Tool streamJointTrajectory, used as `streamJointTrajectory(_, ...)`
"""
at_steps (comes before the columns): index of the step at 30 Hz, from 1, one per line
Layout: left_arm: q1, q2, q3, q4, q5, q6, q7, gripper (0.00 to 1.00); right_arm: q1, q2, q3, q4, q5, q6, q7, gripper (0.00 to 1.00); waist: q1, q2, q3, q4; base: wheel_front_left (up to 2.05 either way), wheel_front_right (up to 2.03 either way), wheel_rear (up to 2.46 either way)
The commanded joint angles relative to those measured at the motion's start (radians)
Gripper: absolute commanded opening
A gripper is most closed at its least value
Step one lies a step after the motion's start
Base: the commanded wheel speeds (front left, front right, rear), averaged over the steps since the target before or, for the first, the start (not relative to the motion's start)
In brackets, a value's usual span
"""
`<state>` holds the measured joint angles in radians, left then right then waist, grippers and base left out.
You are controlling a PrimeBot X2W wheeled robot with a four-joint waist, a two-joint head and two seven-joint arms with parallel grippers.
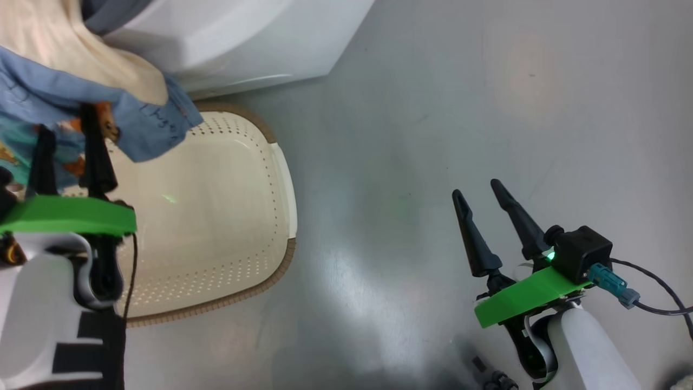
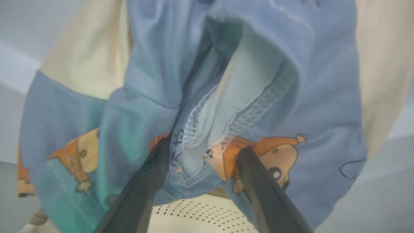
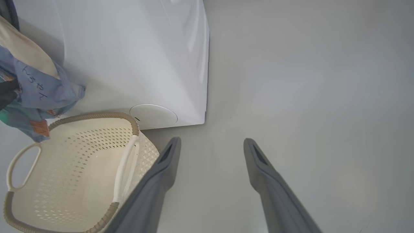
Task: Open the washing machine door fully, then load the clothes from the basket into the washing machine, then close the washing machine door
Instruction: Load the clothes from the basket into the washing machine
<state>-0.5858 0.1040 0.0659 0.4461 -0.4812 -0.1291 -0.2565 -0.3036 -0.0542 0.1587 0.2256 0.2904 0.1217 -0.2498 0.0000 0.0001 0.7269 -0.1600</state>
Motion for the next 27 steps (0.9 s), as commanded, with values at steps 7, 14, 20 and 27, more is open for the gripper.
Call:
streamJointTrajectory(7,-0.06,0.032,0.041,0.015,-0.021,-0.001,-0.005,1.0,0.04,0.004,-0.004,-0.037,-0.052,0.009,-0.012,1.0,0.0,-0.0001,0.037,-0.015,0.0,0.0,0.0)
streamJointTrajectory(14,-0.093,0.039,0.033,0.013,-0.023,-0.001,-0.005,0.0,0.036,0.004,-0.002,-0.045,-0.042,0.009,-0.012,1.0,0.0,-0.0001,0.06,-0.017,0.0,0.0,0.0)
streamJointTrajectory(20,-0.11,0.055,0.017,-0.01,-0.034,-0.001,-0.005,0.0,0.035,0.004,-0.003,-0.046,-0.029,0.009,-0.012,1.0,0.0,-0.0001,0.075,-0.017,0.0,0.0,0.0)
streamJointTrajectory(27,-0.069,0.067,-0.013,-0.106,-0.024,-0.001,-0.005,0.0,0.028,0.004,-0.007,-0.034,-0.019,0.009,-0.012,1.0,0.0,-0.0001,0.044,-0.001,0.0,0.0,0.0)
